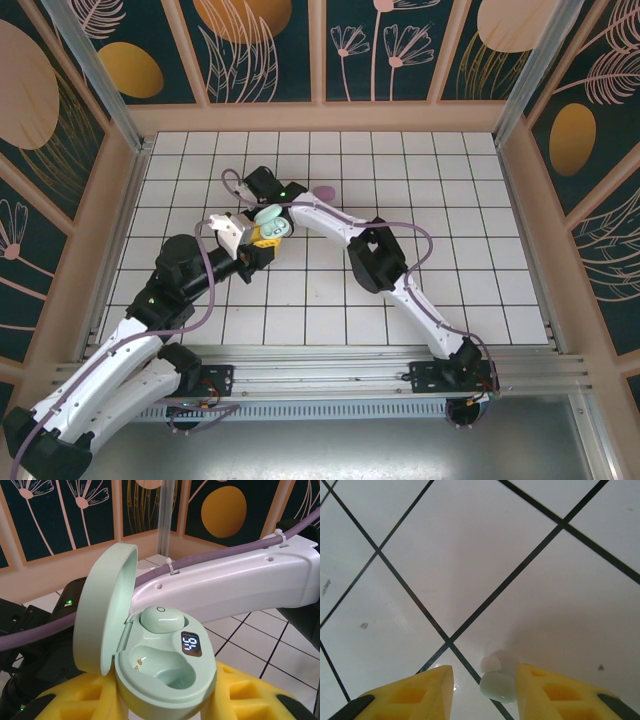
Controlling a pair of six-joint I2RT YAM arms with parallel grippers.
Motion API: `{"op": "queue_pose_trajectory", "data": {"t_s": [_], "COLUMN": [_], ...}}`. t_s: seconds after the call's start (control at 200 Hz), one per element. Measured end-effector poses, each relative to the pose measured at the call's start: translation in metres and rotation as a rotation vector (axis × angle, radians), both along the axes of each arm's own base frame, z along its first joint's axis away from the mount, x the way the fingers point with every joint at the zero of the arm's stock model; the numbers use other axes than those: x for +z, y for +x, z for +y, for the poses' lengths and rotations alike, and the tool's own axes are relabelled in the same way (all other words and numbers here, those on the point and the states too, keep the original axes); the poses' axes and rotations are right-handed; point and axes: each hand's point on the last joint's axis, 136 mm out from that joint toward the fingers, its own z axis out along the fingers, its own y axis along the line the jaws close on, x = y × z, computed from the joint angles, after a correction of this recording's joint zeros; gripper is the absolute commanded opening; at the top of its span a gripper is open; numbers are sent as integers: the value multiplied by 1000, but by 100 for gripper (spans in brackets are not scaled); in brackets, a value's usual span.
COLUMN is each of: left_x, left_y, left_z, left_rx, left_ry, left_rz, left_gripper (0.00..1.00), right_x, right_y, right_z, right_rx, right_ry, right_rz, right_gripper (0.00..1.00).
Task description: Insert the wireless bluetooth earbuds into the charging case
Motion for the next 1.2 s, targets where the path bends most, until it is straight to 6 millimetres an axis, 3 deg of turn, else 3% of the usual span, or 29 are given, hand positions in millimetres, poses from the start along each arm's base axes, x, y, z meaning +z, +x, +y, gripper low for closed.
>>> {"op": "queue_pose_trajectory", "data": {"t_s": [0.44,0.841,1.006,1.201], "left_x": [-5,-5,-5,-8], "left_y": [3,3,3,4], "left_z": [-2,-2,-2,-5], "left_rx": [0,0,0,-12], "left_ry": [10,10,9,16], "left_rz": [15,15,16,29], "left_gripper": [20,20,21,20], "right_x": [-20,-22,-21,-21], "right_y": [-7,-3,-4,-18], "right_z": [-3,-12,-33,-87], "right_rx": [61,36,10,-47], "right_ry": [-97,-123,-123,-133], "right_rz": [-73,-88,-39,48], "right_gripper": [39,25,23,22]}}
